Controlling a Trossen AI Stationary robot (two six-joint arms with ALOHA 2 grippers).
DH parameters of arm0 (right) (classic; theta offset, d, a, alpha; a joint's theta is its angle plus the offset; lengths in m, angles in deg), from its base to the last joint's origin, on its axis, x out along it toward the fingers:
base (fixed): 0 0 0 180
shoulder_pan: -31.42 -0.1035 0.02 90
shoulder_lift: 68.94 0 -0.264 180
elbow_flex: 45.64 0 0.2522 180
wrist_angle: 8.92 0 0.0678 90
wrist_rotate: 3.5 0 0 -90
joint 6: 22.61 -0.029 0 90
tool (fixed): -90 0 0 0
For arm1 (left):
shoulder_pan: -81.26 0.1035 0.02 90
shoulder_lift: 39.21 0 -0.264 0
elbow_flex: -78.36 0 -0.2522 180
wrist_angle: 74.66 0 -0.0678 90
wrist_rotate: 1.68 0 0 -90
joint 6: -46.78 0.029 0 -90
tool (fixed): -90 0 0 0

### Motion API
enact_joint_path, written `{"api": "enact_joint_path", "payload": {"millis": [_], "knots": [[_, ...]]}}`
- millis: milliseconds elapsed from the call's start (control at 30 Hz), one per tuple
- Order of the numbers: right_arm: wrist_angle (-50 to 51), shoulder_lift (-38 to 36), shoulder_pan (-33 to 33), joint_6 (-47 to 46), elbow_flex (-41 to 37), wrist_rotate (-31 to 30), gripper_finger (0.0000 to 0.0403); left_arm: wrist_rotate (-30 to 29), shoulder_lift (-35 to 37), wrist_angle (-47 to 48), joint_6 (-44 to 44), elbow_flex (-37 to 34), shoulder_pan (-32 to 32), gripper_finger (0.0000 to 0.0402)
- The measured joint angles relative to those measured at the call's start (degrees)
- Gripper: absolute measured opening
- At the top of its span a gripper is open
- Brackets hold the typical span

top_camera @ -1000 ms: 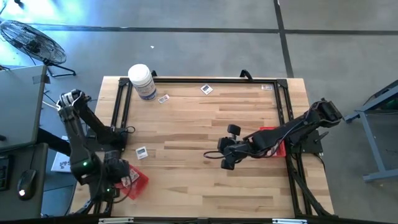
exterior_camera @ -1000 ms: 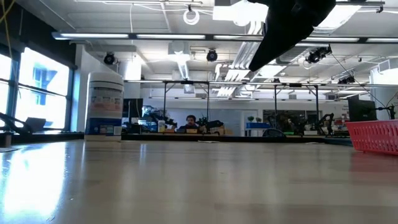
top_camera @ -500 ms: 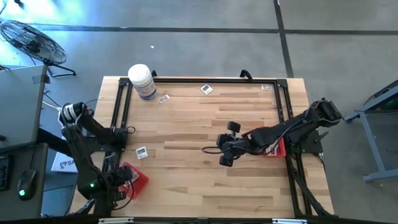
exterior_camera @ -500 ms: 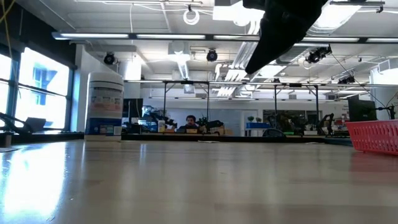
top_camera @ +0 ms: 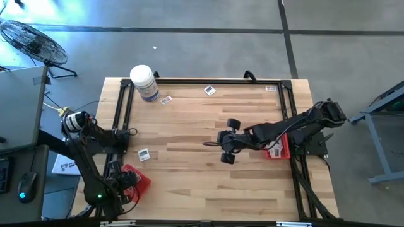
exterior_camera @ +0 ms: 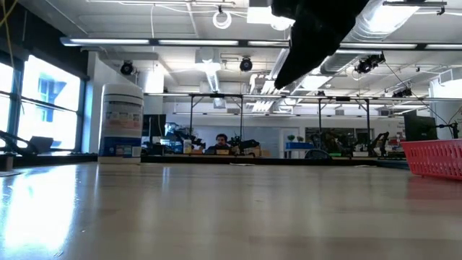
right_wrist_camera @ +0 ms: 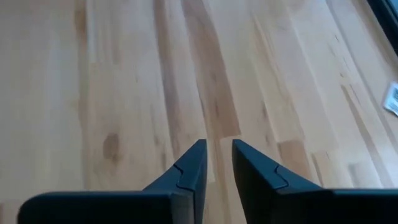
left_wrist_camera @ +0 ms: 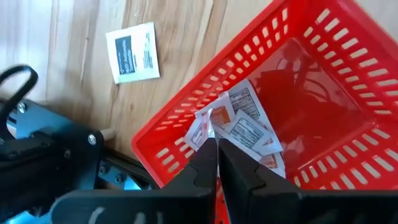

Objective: Pick & Place First Aid Supplies
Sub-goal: Put the ointment pack into the left red bin

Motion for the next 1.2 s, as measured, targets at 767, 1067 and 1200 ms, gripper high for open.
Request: {"api": "enact_joint_path", "payload": {"millis": [767, 1067, 1200], "knots": [[-3.34, 0.0, 0.2, 0.95, 0.0, 2.69, 0.0083, -5.58, 0.11, -2.7, -0.52, 0.0, 0.0, 0.0014], [-3.33, 0.02, 0.2, 0.95, 0.0, 2.26, 0.0083, -2.95, 0.11, -2.96, -6.59, 0.0, 0.0, 0.0015], [-3.33, 0.02, 0.44, 0.95, 0.0, 1.66, 0.0083, -2.95, 0.13, -3.26, -7.67, 0.0, 0.01, 0.0021]]}}
